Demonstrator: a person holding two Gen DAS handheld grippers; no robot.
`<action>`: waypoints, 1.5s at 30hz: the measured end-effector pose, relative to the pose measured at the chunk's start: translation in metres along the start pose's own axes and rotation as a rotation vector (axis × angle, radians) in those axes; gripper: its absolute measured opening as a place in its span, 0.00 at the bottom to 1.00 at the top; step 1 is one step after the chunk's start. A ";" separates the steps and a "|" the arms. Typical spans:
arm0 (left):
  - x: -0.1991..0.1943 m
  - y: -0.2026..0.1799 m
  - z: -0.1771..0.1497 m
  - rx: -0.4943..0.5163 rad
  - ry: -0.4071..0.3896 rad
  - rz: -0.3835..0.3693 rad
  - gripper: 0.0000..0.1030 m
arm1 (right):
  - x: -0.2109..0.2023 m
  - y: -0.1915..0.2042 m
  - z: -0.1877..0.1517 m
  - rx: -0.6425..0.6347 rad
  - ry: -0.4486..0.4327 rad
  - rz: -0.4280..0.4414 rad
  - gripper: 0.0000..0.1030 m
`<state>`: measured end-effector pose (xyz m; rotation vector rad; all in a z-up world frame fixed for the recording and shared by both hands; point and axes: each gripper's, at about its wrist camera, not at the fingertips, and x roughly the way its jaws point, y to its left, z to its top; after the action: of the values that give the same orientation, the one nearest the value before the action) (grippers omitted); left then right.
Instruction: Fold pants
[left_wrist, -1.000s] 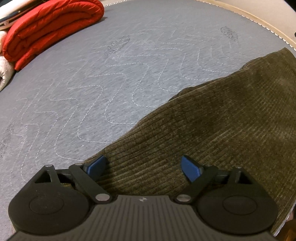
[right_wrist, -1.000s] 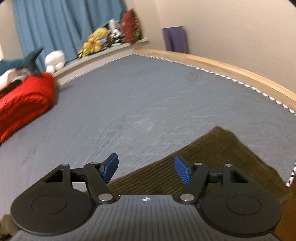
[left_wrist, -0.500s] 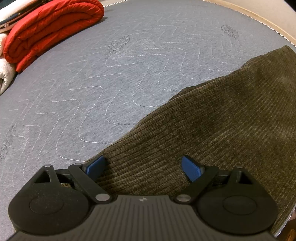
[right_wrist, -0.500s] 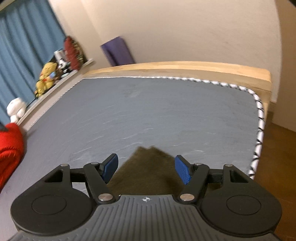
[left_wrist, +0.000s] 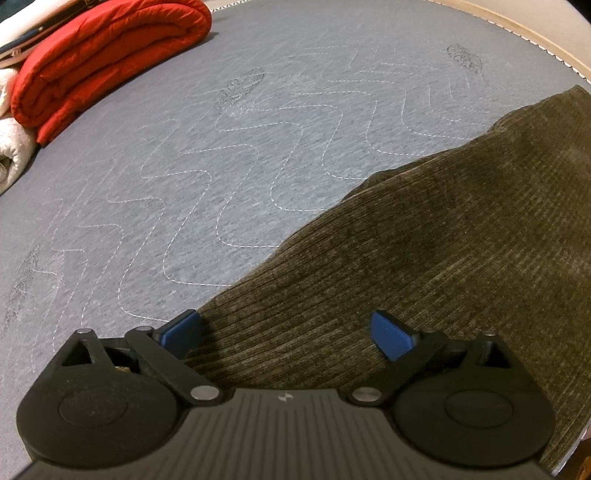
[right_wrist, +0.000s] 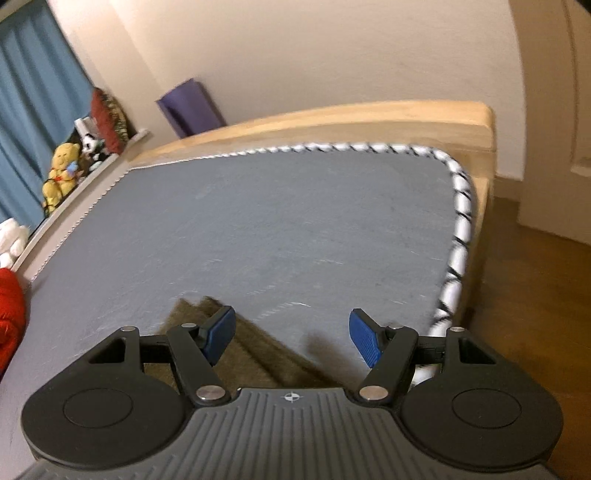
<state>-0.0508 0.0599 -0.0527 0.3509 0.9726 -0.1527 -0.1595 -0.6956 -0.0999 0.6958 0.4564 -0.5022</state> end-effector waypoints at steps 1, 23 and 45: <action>0.000 0.000 0.000 0.002 0.000 0.001 0.97 | 0.003 -0.006 -0.001 0.020 0.015 -0.005 0.68; -0.001 -0.002 0.000 -0.001 0.003 0.004 0.98 | 0.021 0.025 -0.036 -0.332 0.181 0.040 0.77; -0.001 -0.003 0.002 0.009 0.005 0.007 0.98 | -0.025 0.074 -0.031 -0.466 0.185 0.325 0.19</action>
<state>-0.0507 0.0564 -0.0515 0.3627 0.9759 -0.1501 -0.1438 -0.6185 -0.0714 0.3548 0.5962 -0.0164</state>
